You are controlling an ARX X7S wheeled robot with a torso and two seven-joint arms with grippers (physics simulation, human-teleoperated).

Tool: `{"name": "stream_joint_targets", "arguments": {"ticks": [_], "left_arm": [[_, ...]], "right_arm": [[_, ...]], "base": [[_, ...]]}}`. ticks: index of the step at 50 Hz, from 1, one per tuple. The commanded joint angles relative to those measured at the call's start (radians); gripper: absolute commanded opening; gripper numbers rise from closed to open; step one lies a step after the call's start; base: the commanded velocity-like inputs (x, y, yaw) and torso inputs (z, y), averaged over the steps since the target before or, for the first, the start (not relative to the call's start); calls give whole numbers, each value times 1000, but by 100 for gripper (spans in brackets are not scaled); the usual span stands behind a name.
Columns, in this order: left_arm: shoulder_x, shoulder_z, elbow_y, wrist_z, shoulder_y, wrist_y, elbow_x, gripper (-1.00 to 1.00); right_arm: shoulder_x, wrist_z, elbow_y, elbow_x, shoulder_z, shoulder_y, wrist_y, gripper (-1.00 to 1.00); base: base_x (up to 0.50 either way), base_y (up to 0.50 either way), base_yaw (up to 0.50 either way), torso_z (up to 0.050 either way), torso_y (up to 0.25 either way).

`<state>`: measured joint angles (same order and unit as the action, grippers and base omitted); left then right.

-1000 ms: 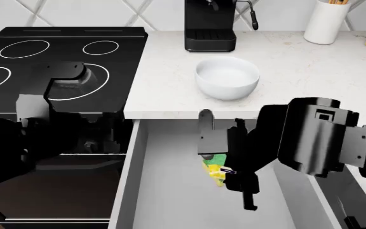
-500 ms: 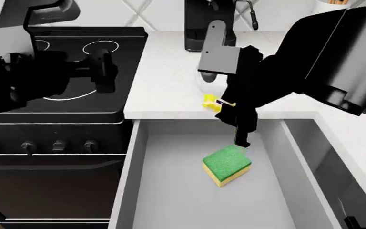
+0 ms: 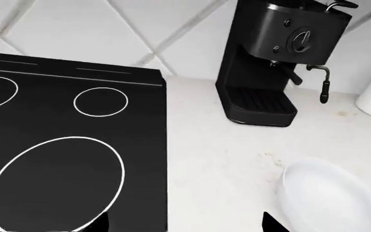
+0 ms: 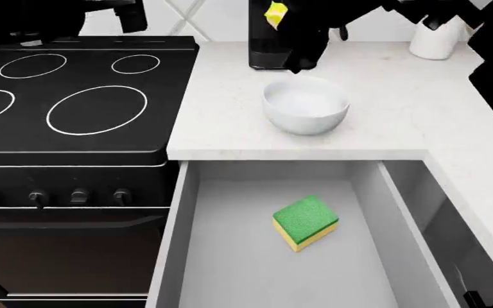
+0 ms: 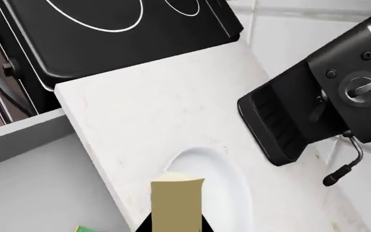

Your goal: Place the bar in the bowl and close the drawer.

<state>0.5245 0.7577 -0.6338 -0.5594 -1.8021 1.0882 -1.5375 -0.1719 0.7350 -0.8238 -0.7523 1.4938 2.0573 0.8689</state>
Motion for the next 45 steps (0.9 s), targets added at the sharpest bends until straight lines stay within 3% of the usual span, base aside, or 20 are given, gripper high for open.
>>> {"name": "stream_joint_targets", "arguments": {"ticks": [1,7,11,26,45], "left_arm": [[-153,143,-362,247,-146,-139,257,100],[-288,221,-663,417,-218,-249,370,100],[-300,187,-674,395,-211,-262,407,100],[-322,-128,-674,408,-208,-212,760,100],[-362,-407,-674,492,-242,-165,1131,100]], "right_arm": [[172,-35,-433,71,-48,-4,-65,-100],[172,-132,-456,28,-107,-13,18,-100],[172,-199,-468,-1,-130,-21,31,-100],[172,-296,-484,4,-215,-10,55,-100],[172,-288,-484,42,-258,53,96,-100]], "base": [[0,0,0,0,0],[0,0,0,0,0],[0,0,0,0,0],[0,0,0,0,-8],[-1,0,0,0,-247]]}}
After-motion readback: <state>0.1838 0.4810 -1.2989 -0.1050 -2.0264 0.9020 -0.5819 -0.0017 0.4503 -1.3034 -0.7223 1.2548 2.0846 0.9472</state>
